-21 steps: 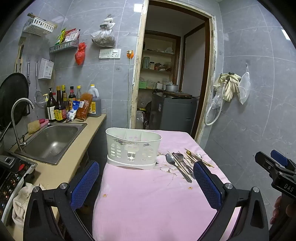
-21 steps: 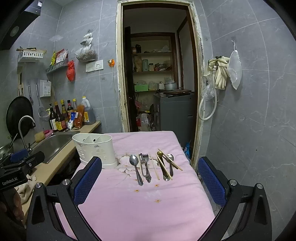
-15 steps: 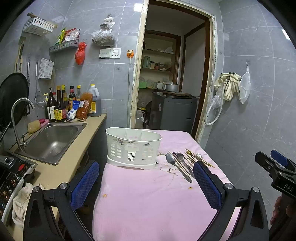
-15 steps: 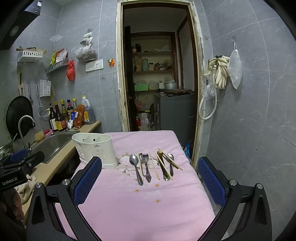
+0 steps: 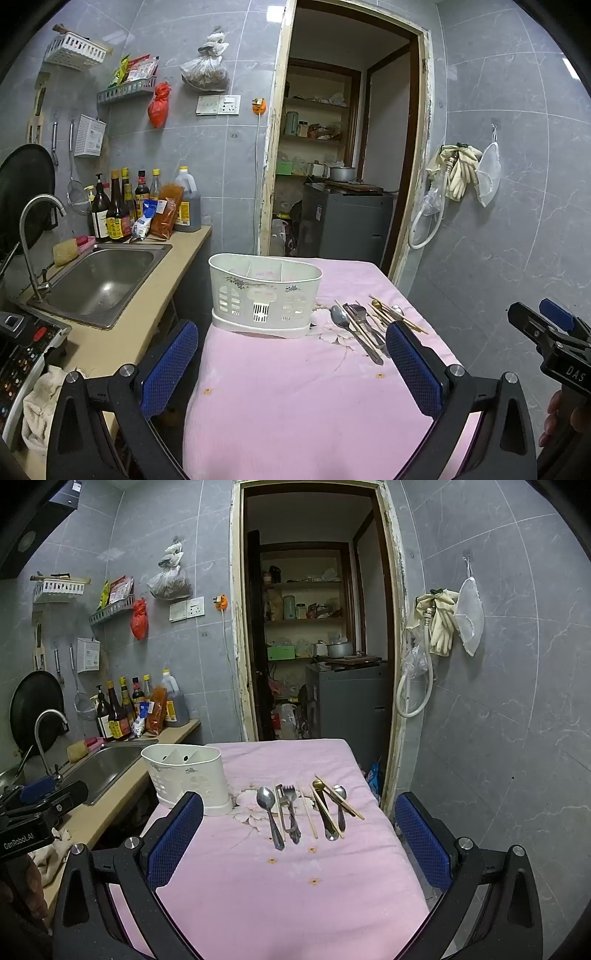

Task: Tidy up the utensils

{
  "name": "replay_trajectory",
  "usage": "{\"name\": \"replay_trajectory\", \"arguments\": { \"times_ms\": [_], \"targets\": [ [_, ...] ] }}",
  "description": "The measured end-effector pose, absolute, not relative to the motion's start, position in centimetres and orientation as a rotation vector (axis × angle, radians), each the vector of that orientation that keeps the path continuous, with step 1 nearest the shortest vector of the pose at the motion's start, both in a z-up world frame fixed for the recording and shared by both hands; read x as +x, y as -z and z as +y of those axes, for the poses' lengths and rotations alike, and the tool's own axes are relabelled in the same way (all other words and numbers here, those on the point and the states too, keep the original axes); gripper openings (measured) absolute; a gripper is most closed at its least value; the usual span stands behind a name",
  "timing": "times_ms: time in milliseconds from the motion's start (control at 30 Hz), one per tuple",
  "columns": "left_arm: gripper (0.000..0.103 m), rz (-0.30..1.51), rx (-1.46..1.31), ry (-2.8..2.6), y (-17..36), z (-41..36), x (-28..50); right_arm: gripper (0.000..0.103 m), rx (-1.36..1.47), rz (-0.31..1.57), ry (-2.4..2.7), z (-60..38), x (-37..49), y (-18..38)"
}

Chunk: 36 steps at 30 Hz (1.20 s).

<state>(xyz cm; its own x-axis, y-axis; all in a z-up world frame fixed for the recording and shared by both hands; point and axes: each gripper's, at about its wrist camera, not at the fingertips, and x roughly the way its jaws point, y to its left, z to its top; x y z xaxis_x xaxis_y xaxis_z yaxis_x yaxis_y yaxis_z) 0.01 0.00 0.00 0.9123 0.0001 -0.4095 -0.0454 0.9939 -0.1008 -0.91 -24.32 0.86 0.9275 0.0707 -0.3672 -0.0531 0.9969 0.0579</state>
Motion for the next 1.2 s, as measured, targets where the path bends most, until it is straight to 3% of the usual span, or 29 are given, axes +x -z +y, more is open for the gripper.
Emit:
{"name": "replay_trajectory", "arguments": {
  "times_ms": [1200],
  "targets": [
    [0.103,0.426,-0.108,-0.024,-0.02,-0.03,0.01,0.102,0.046,0.386,-0.062,-23.83,-0.32,-0.87]
  ]
}}
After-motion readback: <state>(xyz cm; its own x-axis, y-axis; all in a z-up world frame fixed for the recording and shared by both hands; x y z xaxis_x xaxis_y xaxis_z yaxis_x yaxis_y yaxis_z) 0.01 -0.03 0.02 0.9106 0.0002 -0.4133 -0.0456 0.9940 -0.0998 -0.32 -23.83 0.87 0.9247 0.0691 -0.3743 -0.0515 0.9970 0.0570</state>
